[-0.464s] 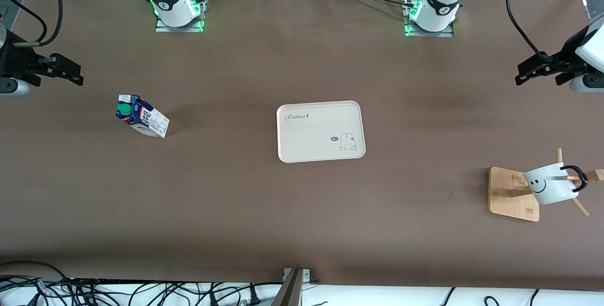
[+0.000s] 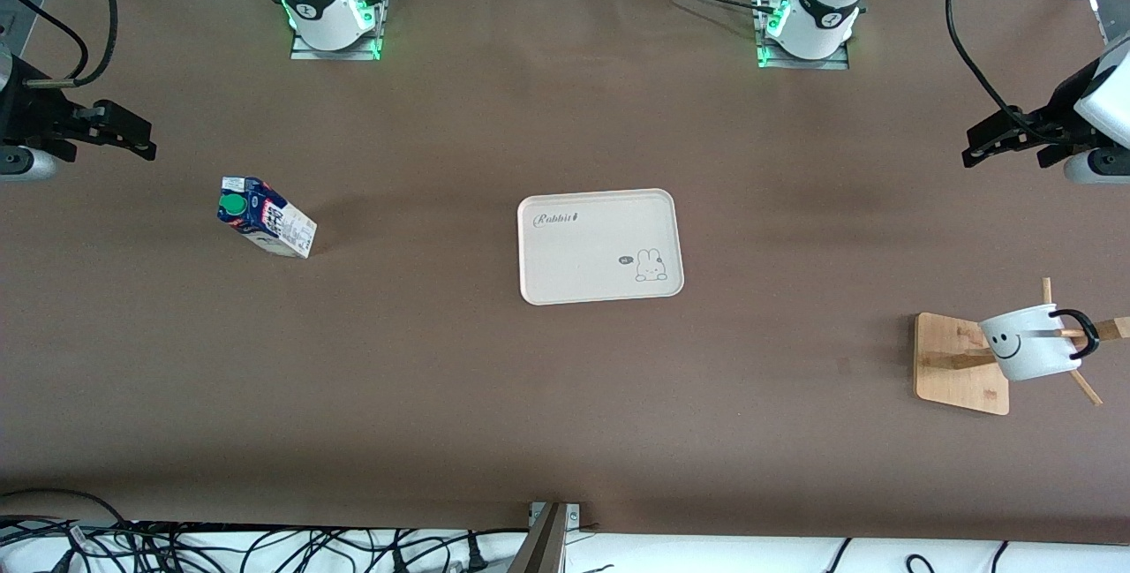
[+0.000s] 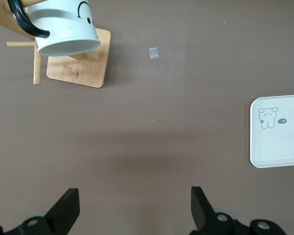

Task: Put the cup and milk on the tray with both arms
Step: 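Reach the right gripper to the milk carton while the left gripper reaches the mug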

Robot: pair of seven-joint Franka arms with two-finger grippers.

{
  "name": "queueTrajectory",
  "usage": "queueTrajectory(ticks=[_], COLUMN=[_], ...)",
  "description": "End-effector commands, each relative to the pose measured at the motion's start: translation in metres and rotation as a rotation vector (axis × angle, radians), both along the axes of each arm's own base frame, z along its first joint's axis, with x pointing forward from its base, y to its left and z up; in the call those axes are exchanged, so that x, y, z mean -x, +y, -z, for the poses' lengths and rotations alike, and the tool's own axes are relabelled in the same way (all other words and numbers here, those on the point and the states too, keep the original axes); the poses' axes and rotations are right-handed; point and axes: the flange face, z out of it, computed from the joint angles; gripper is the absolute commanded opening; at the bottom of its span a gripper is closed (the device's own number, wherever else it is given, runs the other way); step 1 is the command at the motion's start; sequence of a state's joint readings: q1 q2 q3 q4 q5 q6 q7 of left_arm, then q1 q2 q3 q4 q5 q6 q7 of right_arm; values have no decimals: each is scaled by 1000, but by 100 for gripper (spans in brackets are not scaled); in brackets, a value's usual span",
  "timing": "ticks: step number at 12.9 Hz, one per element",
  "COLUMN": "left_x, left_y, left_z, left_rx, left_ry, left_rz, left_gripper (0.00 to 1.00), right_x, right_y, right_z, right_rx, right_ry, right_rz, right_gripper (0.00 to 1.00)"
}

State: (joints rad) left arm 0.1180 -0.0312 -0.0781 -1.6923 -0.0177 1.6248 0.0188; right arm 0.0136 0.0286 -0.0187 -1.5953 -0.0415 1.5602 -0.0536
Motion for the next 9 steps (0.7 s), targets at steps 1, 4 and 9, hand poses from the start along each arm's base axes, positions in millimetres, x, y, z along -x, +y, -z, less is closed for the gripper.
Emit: queueTrajectory(ticks=[1,4,9], left_x=[-9,-12,-9], left_y=[-2,0,-11], left_z=[-1,3,30], left_rx=[-15,-18,-39], left_ry=[-8,-28,-25], left_rz=[-4,-10,-46], left_gripper=[100,100,100], right_x=[-3,0,9], right_y=[0,-5,-18], right_z=[1,29,86], right_rx=[-12,-14,-14], right_ry=[0,62,159], right_rz=[8,2,25], right_gripper=[100,100,100])
